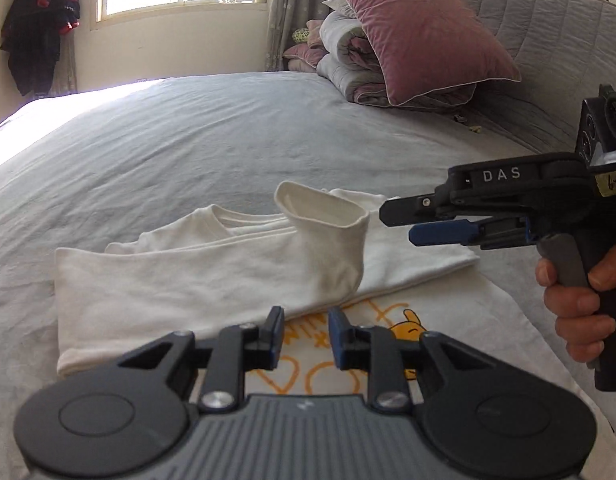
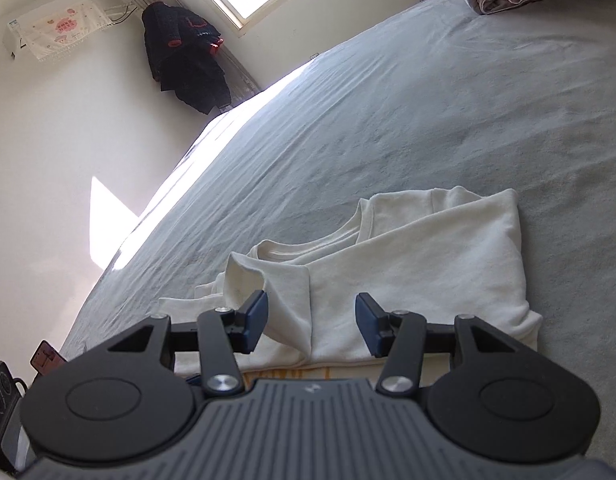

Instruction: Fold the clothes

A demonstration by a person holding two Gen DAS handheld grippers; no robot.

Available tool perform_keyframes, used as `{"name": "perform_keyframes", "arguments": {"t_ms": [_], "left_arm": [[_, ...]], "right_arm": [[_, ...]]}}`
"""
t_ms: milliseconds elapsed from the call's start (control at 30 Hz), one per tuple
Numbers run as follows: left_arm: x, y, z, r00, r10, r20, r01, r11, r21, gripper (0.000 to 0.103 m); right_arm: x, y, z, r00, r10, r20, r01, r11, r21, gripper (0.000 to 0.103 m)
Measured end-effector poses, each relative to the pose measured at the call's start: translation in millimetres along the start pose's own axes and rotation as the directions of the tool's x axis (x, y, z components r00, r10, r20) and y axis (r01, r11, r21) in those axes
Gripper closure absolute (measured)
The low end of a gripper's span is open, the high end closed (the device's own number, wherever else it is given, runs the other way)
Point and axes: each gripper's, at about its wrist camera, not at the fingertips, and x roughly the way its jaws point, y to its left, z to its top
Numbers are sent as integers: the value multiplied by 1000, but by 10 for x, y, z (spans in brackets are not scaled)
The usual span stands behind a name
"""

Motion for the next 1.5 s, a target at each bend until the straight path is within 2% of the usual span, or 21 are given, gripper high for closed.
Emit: {"name": "perform_keyframes", "arguments": {"t_ms": [100,200,267,400,533,633,833,867,900,933,1033,1133,1300,1500], "left_arm": [[-133,368,1,995,98,14,-96,989,-110,78],[-146,752,-81,989,149,11,-143,963,-228,80],[-115,918,-111,985,172,1,-166,948,-272,80],[-60,1134,-70,981,196,-6,-187,923,-337,82],[-60,1271,-25,981,193,2,-176,899,-401,82],[-51,1304,-7,982,191,1,-173,892,-418,82],[-28,1352,-22,979,203,-8,-186,883,-431,82],[-24,1360,-24,979,205,-9,-188,881,-433,82],[-20,1368,-27,978,207,-11,-191,880,-435,82],[-16,1376,-29,978,209,-12,-193,878,-438,82],[-5,1406,-37,976,215,-16,-200,872,-446,82],[-15,1454,-39,971,238,-16,-218,859,-464,87],[-33,1527,-29,968,252,1,-218,841,-496,90],[-79,1515,-24,970,240,26,-194,839,-508,91]], "right_arm": [[145,-34,-19,1000,-4,-17,5,999,49,50],[151,-40,-45,1000,3,-14,-2,996,91,50],[86,-16,-47,1000,24,7,-24,994,108,50],[13,28,-11,999,40,25,-43,991,124,50],[1,131,-27,998,46,43,-51,993,103,48],[53,244,-72,999,3,50,-4,999,32,45],[390,317,-116,988,-151,42,154,986,-70,46],[441,340,-120,982,-186,40,189,978,-93,51],[487,379,-120,973,-228,38,231,965,-124,76],[532,417,-121,962,-269,37,272,950,-155,95],[508,571,-48,958,-276,82,287,936,-206,95],[401,813,127,961,-240,136,266,934,-237,95],[263,1335,493,969,-168,180,218,927,-306,95],[190,1832,741,971,-108,213,184,906,-382,95]]}}
